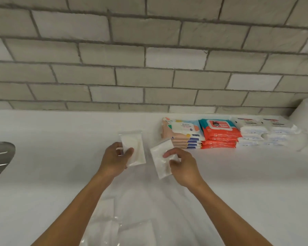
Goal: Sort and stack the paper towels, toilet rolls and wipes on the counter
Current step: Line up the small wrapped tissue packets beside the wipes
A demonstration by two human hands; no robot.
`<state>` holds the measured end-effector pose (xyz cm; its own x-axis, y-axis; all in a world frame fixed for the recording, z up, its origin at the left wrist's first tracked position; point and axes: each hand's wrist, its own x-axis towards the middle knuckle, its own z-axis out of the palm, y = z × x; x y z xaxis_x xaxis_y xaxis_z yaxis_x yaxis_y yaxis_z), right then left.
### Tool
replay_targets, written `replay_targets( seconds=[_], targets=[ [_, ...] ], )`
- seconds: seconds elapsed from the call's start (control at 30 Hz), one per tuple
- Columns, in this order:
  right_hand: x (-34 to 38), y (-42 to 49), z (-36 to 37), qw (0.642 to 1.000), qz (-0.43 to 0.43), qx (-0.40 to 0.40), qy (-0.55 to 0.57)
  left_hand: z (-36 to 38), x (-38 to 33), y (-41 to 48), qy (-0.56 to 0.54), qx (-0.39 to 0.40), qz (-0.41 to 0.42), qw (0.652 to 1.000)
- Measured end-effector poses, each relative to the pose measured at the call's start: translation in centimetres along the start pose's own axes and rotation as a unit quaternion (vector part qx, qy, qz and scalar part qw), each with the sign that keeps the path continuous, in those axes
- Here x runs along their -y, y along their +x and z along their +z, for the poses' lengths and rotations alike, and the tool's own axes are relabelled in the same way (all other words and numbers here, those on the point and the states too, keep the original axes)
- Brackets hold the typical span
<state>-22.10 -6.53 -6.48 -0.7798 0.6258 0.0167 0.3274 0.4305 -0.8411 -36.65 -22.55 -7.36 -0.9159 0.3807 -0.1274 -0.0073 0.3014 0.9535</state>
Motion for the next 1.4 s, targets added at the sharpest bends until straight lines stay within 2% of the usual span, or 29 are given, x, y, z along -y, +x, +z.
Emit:
replay_targets(
  seconds=[0.27, 0.5, 0.67, 0.87, 1.0, 1.07, 1.17, 1.4],
  targets=[
    [1.6, 7.1, 5.7, 0.999, 0.01, -0.03, -0.023, -0.6, 0.7, 7.7, 0.059, -0.012, -0.007, 0.998],
    [1.3, 10.8, 8.6, 0.995, 0.048, 0.007, -0.084, 0.4, 2.2, 11.4, 0.14, -0.001, -0.03, 0.99],
    [1.1, 11.6, 9.7, 0.98, 0.036, 0.029, -0.194, 0.9, 3.8, 12.6, 0.225, -0.004, -0.01, 0.974],
    [1.8, 10.6, 10.6, 0.929, -0.002, 0.016, -0.371, 0.8, 5.7, 12.2, 0.35, -0.03, 0.066, 0.934],
    [0.9, 10.2, 11.8, 0.929, -0.077, 0.035, -0.359, 0.3, 6.3, 11.3, 0.441, -0.003, 0.155, 0.884],
    [-0.1, 10.0, 12.4, 0.939, -0.087, 0.065, -0.326, 0.0, 6.7, 11.1, 0.482, 0.037, 0.154, 0.862],
    [-1.9, 10.2, 13.0, 0.948, -0.101, 0.045, -0.3, 0.2, 7.1, 10.9, 0.53, 0.067, 0.136, 0.834],
    [-3.0, 11.0, 12.4, 0.948, -0.107, 0.056, -0.294, 2.4, 6.3, 10.4, 0.533, 0.063, 0.088, 0.839]
  ],
)
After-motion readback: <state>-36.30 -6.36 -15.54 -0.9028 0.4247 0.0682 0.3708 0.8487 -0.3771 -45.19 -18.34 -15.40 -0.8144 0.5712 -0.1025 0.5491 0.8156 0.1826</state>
